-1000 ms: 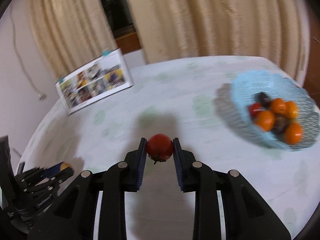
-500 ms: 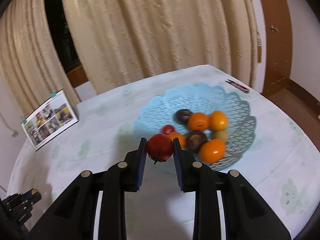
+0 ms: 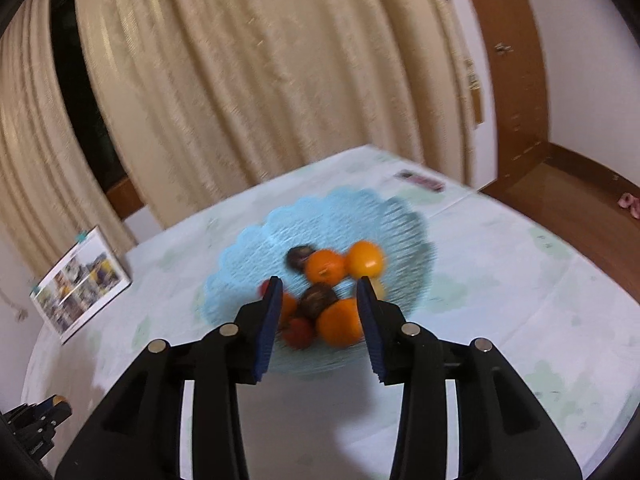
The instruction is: Organize fruits
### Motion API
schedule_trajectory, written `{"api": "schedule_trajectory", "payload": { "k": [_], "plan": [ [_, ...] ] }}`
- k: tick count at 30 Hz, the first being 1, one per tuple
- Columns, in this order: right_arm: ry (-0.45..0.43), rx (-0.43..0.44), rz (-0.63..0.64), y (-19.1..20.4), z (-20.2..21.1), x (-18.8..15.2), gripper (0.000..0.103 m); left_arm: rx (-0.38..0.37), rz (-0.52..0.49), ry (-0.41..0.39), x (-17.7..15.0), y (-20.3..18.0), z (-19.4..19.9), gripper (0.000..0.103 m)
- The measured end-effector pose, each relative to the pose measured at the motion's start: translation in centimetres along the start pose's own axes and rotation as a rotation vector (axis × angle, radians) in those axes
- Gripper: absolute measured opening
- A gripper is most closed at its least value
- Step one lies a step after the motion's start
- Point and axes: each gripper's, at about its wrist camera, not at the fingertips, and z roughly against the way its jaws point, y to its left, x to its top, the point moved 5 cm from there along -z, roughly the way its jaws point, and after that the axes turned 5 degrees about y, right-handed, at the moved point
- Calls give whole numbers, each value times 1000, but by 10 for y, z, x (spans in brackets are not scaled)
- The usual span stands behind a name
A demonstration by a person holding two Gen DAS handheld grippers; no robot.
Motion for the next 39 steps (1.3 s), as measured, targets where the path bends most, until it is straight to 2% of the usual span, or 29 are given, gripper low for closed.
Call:
{"api": "schedule_trajectory", "payload": {
  "k": [2,6,11,20,23,34,36,37,38,39],
  "plan": [
    [-44,-50,-19,-10,7,1,48,-12,-25,-5,8,-11,0,28],
    [-142,-154,-44,-30,23,-2,54,-50,-79,-14,26,-39,-3,28],
    [-187,-209,-48,-38,25,-12,64,-106,-136,-33,56,-79,-11,28],
    [-191,-197,-103,-47,22,-21,68,-194,-191,-52,105,-144,-42,28],
    [-199,-193,-111,-49,23,-22,72,-214,-198,-45,113,-160,-56,28],
    [-182,-167,-127,-52,21,-22,73,-257,-244,-15,126,-205,-95,29],
    [-182,-166,-127,-52,21,-22,73,-257,-238,-10,126,-206,-97,38],
    [-181,-165,-129,-52,21,-22,73,-257,-227,-5,127,-204,-97,65],
    [-181,-165,-131,-52,21,-22,73,-255,-213,-11,129,-202,-96,81],
    [-180,-165,-135,-53,21,-22,73,-254,-197,-30,131,-198,-93,82]
  ]
}}
